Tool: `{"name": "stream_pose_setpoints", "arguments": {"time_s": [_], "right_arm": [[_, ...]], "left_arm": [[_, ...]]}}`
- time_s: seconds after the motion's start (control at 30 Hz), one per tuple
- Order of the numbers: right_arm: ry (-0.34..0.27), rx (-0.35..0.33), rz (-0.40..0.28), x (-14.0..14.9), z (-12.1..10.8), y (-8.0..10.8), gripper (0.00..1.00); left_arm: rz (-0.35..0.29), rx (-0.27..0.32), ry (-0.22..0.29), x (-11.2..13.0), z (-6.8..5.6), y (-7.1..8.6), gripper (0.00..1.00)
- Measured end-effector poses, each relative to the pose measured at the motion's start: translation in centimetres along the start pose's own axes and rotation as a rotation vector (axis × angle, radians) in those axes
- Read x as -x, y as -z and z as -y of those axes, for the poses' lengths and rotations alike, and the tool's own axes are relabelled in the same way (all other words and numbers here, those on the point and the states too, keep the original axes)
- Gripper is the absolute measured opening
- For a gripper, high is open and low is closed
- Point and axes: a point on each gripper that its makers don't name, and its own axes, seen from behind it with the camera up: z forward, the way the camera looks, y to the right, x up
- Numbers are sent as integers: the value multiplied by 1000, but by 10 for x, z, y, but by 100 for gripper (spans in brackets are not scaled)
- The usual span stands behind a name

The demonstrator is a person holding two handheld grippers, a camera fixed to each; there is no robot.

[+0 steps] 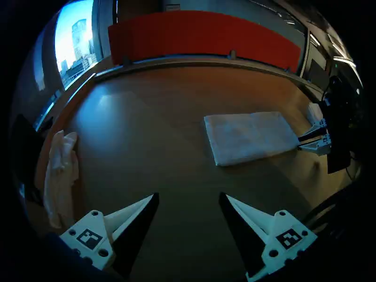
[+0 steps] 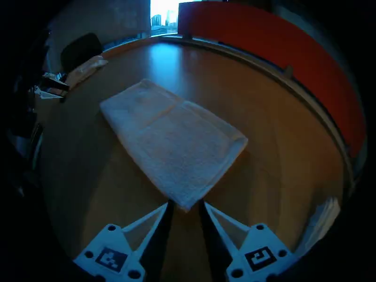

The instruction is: Fold towel

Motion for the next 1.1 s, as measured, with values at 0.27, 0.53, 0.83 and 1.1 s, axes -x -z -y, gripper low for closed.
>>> {"name": "stream_pose_setpoints", "arguments": {"time_s": [0.27, 0.53, 0.83, 1.1], "right_arm": [[4, -15, 2, 0, 0, -1, 36], [9, -29, 11, 4, -1, 0, 32], [24, -29, 0, 1, -2, -1, 6], [14, -13, -32, -12, -4, 6, 4]], "left_arm": [[0, 0, -1, 1, 0, 2, 94], [3, 1, -5, 2, 0, 0, 94], [2, 1, -7, 1, 0, 0, 94], [-9, 6, -6, -4, -1, 1, 94]]}}
